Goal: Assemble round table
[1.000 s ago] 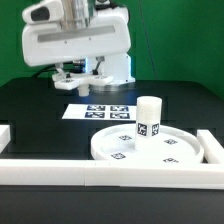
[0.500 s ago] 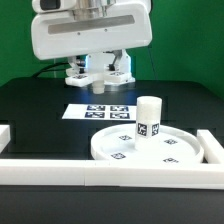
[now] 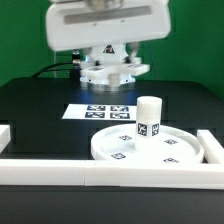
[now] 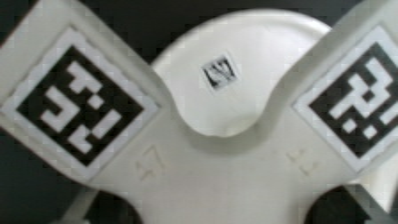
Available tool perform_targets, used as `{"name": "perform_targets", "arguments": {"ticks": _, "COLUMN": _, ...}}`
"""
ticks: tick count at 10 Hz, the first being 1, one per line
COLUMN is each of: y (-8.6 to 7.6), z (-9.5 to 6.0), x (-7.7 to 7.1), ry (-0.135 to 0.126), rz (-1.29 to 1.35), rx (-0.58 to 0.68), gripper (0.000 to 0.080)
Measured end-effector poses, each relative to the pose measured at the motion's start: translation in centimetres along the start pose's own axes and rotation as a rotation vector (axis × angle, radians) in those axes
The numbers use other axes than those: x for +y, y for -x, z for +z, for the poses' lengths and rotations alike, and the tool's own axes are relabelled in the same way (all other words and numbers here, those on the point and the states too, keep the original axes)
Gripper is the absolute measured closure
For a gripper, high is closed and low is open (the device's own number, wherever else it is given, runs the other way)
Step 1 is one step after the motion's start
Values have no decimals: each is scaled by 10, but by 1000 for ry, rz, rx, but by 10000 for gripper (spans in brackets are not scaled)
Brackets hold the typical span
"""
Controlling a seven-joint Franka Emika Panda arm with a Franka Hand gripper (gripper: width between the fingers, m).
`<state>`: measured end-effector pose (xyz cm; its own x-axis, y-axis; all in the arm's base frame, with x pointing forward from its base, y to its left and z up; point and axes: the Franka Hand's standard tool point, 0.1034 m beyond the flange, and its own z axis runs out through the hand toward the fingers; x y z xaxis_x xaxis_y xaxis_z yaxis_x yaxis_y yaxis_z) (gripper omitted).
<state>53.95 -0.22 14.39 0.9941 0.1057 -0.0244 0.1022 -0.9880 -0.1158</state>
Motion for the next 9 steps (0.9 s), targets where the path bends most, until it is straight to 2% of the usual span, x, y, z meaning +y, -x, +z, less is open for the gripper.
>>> {"name": "perform_targets", "arguments": {"ticks": 2, "y": -2, "z": 10, "x": -16, "ry": 6, "rz": -32, "rx": -13, "gripper": 353}}
{"name": "perform_targets", "arguments": {"ticks": 3, "y": -2, "z": 8, "x": -11, "ry": 7, "rz": -23, "rx": -11, "gripper": 353}}
{"name": "perform_targets", "arguments": {"ticks": 5, "y": -2, "z": 9, "x": -12, "ry": 12, "rz": -34, "rx": -14, "gripper": 353}}
{"name": "perform_targets", "arguments": {"ticks": 6, "y": -6, "z": 7, "x": -16, "ry": 50, "rz": -110, "rx": -20, "gripper": 353}}
{"name": "perform_targets", "arguments": {"ticks": 7, "y": -13, "z": 8, "x": -24, "ry": 66, "rz": -154, "rx": -22, "gripper": 353}}
{"name": "perform_targets", "arguments": {"ticks": 9, "y": -15, "z": 18, "x": -31, "ry": 70, "rz": -174, "rx": -35, "gripper": 353}}
